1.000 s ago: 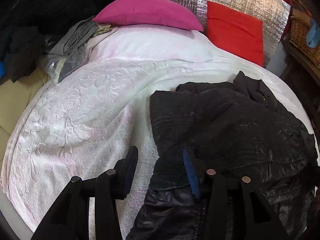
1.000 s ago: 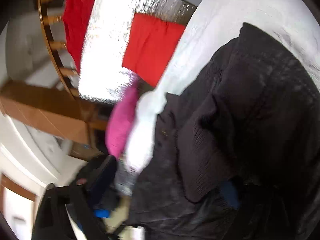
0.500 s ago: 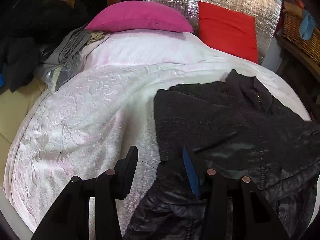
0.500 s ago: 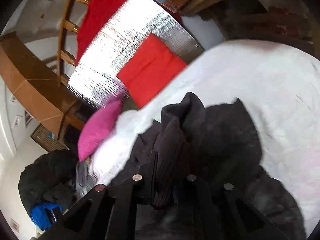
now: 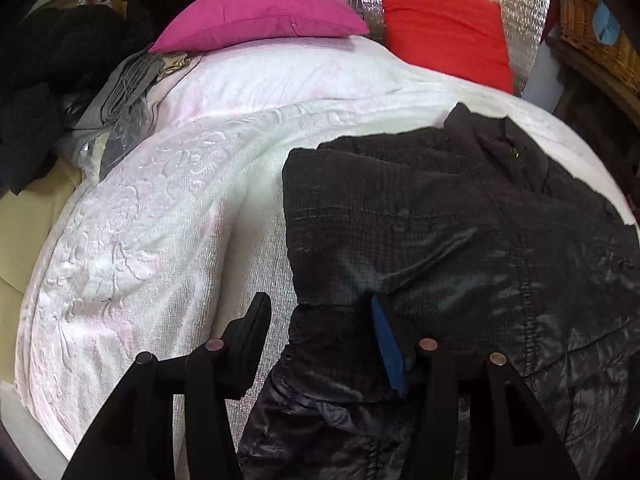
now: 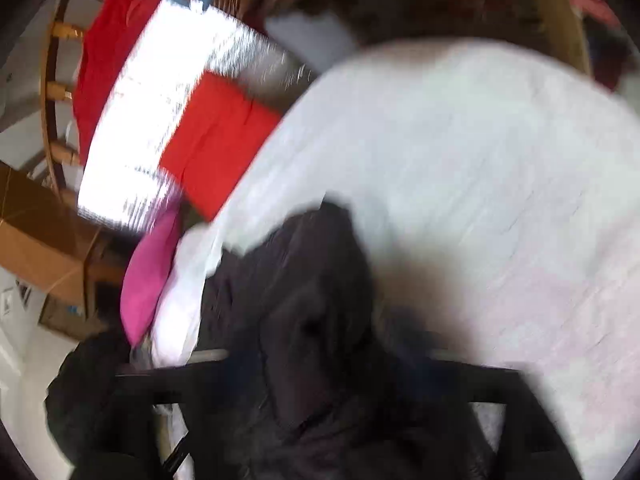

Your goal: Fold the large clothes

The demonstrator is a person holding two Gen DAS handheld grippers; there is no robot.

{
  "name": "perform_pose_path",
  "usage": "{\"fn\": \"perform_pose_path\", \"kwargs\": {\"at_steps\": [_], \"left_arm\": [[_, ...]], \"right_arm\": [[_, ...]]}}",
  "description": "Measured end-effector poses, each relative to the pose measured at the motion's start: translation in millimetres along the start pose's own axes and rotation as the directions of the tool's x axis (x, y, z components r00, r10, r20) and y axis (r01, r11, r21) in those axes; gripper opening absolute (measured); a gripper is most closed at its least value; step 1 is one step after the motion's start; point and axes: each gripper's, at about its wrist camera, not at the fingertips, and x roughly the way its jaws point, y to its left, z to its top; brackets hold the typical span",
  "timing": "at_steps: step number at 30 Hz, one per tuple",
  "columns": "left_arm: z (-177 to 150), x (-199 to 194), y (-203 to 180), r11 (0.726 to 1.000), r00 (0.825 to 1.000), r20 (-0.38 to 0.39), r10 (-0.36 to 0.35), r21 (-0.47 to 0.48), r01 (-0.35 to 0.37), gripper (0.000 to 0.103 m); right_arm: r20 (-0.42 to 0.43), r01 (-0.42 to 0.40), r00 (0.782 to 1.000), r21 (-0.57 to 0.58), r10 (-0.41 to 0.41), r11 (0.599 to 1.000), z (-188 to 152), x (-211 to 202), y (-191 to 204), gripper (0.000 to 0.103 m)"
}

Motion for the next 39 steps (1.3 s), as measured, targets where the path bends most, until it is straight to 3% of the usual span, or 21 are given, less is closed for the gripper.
{"fn": "perform_pose_path", "kwargs": {"at_steps": [4, 7, 8, 9, 11, 15, 18, 20, 22, 24, 27, 31, 34, 36, 39], "left_arm": [[3.6, -11.3, -1.7, 1.0, 0.998, 0.053, -0.023, -0.016, 0.024, 0.053], [1.9, -9.7, -9.4, 0.999, 0.998, 0.053, -0.031, 0.01, 0.03, 0.057], [0.0, -4.7, -14.9, 0.999, 0.999, 0.034, -0.018, 0.039, 0.017, 0.057], [-2.0, 0.0, -19.8, 0.998, 1.0, 0.019, -0.003, 0.064, 0.002, 0.057], [-5.8, 8.8, -28.8, 0.993, 0.999, 0.001, 0.034, 0.114, -0.034, 0.057], [-6.8, 6.0, -33.8, 0.988, 0.998, 0.016, 0.055, 0.144, -0.057, 0.057], [-8.5, 8.4, -34.4, 0.985, 0.998, 0.017, 0.063, 0.158, -0.065, 0.059], [-9.4, 8.4, -36.0, 0.984, 0.997, 0.024, 0.07, 0.165, -0.073, 0.06], [-10.6, 7.0, -37.2, 0.981, 0.996, 0.032, 0.083, 0.175, -0.087, 0.061], [-10.6, 7.4, -38.8, 0.979, 0.995, 0.038, 0.092, 0.18, -0.097, 0.061], [-11.4, 6.6, -39.6, 0.978, 0.994, 0.043, 0.098, 0.183, -0.104, 0.062], [-12.9, 5.1, -41.3, 0.976, 0.993, 0.05, 0.107, 0.187, -0.115, 0.062], [-13.4, 4.5, -42.5, 0.974, 0.992, 0.056, 0.115, 0.192, -0.123, 0.062], [-15.4, 2.9, -44.8, 0.972, 0.991, 0.06, 0.119, 0.195, -0.129, 0.062], [-15.2, 3.4, -43.4, 0.971, 0.991, 0.064, 0.12, 0.202, -0.13, 0.062]], "right_arm": [[-0.034, -0.033, 0.999, -0.082, 0.031, 0.996, -0.4, 11.7, 14.9, 0.093], [-0.072, 0.032, 0.996, -0.201, -0.048, 0.979, -11.9, 36.6, 26.6, 0.091], [-0.079, 0.061, 0.994, -0.233, -0.082, 0.97, -15.7, 45.3, 30.1, 0.082], [-0.097, 0.086, 0.989, -0.264, -0.116, 0.961, -19.4, 56.0, 30.9, 0.062], [-0.15, 0.118, 0.974, -0.295, -0.168, 0.948, -27.3, 76.1, 29.3, 0.055], [-0.051, 0.178, 0.976, -0.373, -0.211, 0.911, -30.2, 63.9, 49.1, 0.038], [0.023, 0.188, 0.981, -0.404, -0.195, 0.895, -30.8, 52.3, 61.7, 0.037], [0.006, 0.22, 0.971, -0.41, -0.239, 0.885, -32.4, 64.2, 54.4, 0.037], [-0.053, 0.237, 0.959, -0.396, -0.28, 0.887, -33.0, 81.3, 37.6, 0.047], [-0.056, 0.247, 0.957, -0.358, -0.285, 0.9, -26.8, 79.7, 33.5, 0.065], [-0.046, 0.214, 0.97, -0.314, -0.24, 0.925, -16.0, 61.7, 35.2, 0.067], [0.112, 0.253, 0.967, -0.291, -0.23, 0.922, -8.5, 31.8, 44.0, 0.069], [0.167, 0.186, 0.977, -0.339, -0.135, 0.922, -12.9, 21.3, 60.0, 0.069], [0.175, 0.166, 0.979, -0.415, -0.1, 0.895, -24.6, 21.1, 75.3, 0.069], [0.122, 0.152, 0.987, -0.507, -0.104, 0.848, -44.0, 40.6, 91.2, 0.066]]}}
